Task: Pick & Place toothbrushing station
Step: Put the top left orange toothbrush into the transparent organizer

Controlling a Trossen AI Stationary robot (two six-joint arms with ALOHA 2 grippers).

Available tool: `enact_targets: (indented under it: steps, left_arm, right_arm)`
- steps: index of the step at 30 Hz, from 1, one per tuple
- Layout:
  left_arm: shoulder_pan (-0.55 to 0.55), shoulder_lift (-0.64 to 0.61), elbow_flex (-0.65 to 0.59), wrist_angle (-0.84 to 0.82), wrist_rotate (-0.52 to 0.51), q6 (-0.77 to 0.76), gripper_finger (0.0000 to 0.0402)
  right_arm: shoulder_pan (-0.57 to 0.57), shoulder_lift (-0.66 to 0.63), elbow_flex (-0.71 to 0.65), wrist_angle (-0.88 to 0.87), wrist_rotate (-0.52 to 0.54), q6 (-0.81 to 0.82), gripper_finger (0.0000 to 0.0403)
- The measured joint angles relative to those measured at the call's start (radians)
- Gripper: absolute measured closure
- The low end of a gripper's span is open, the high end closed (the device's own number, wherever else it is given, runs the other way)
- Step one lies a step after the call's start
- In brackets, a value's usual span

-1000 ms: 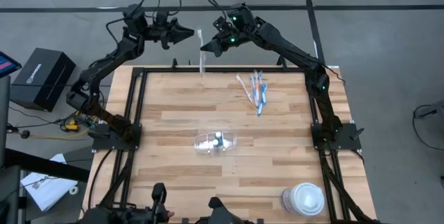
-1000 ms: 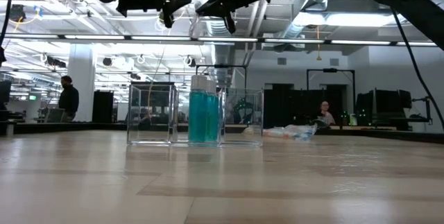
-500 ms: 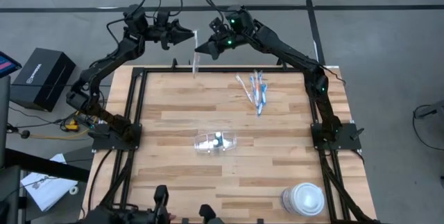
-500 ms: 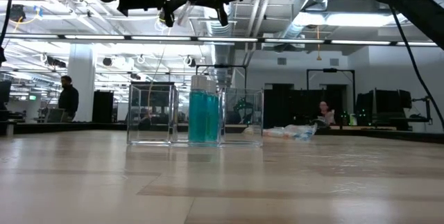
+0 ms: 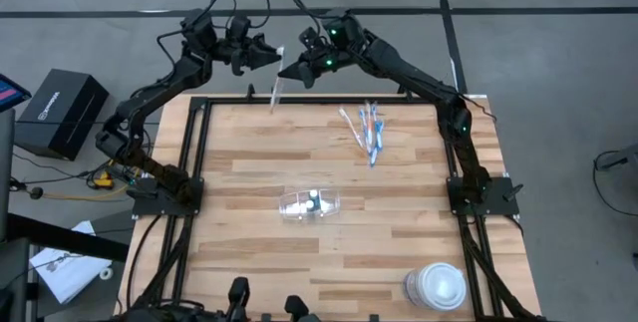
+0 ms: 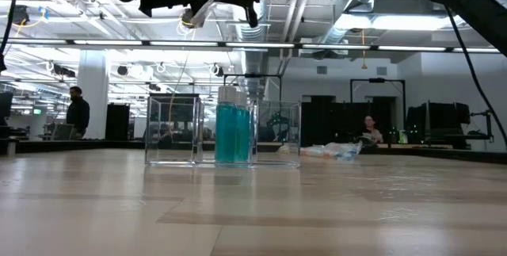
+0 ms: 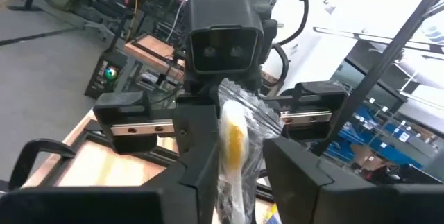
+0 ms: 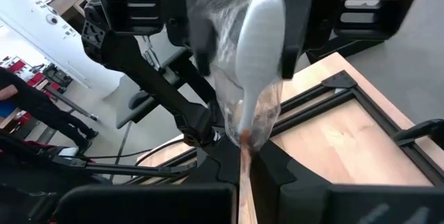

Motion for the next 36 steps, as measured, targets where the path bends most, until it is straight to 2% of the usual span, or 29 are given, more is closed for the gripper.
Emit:
enact_targets:
  steps: [5,11,26,33,36]
  left_arm:
    - [0.005,0.0,0.0,0.01,-0.001,0.009,0.0262]
    - [-0.007,0.0,0.0,0.015,-0.004,0.013,0.0265]
    - [-0.007,-0.001,0.0,0.017,-0.012,0.025,0.0344]
    - [-0.007,-0.001,0.0,0.022,-0.01,0.044,0.036]
    - [-0.007,-0.001,0.0,0.023,-0.009,0.065,0.0364]
  right_arm:
    - [-0.001,0.0,0.0,0.0,-0.006,0.0,0.0399]
    - [-0.001,0.0,0.0,0.0,-0.01,0.001,0.04]
    - [0.01,0.0,0.0,0.04,-0.035,0.018,0.0401]
    - [0.01,0.001,0.0,0.041,-0.037,0.014,0.0399]
    - [0.009,0.001,0.0,0.042,-0.048,0.011,0.0383]
